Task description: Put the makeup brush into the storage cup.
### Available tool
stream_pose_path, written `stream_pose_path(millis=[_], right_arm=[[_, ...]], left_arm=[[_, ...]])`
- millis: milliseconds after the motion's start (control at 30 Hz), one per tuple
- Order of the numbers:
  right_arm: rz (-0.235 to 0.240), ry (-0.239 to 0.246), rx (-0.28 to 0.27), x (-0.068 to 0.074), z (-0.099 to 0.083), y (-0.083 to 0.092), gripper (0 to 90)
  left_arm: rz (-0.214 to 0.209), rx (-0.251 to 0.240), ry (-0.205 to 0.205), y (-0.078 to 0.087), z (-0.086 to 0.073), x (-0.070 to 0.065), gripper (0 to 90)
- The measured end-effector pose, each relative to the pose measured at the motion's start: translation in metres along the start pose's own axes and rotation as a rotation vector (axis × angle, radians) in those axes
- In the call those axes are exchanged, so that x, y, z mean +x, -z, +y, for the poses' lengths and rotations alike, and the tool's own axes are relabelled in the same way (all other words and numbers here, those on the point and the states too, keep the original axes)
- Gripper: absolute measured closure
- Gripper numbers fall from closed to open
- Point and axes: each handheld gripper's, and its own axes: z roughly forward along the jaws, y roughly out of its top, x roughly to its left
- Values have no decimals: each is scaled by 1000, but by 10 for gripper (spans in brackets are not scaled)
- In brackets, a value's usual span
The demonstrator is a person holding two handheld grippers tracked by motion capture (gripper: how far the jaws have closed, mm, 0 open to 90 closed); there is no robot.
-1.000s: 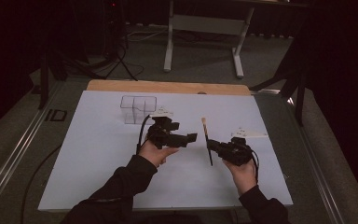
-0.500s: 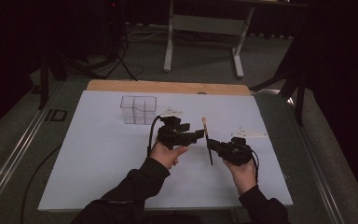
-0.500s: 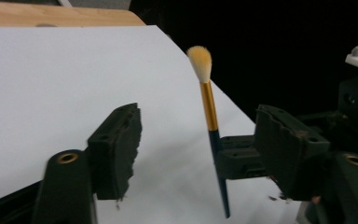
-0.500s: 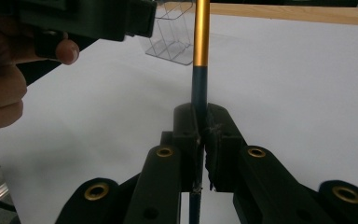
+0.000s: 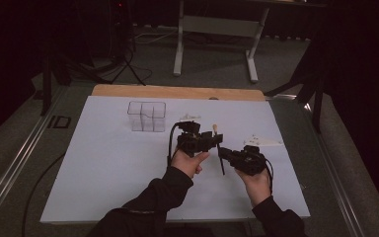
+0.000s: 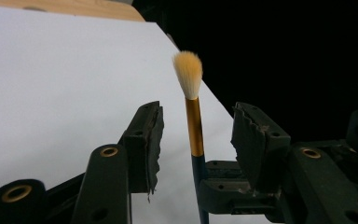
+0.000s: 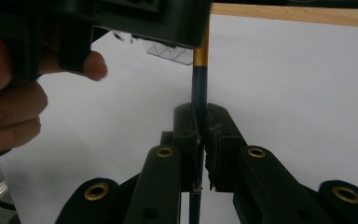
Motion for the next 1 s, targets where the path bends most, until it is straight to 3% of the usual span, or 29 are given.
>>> stream_pose_path(millis=[433, 567, 1000], right_arm=[[6, 3, 8, 0, 0, -1, 833], [3, 3, 9, 0, 0, -1, 833], [-4, 15, 8, 3, 2, -1, 832]], left_arm=[[-3, 7, 32, -13, -4, -1, 714], [-11, -12, 71, -12, -5, 2, 816], [-1, -43, 70, -10, -7, -1, 839]])
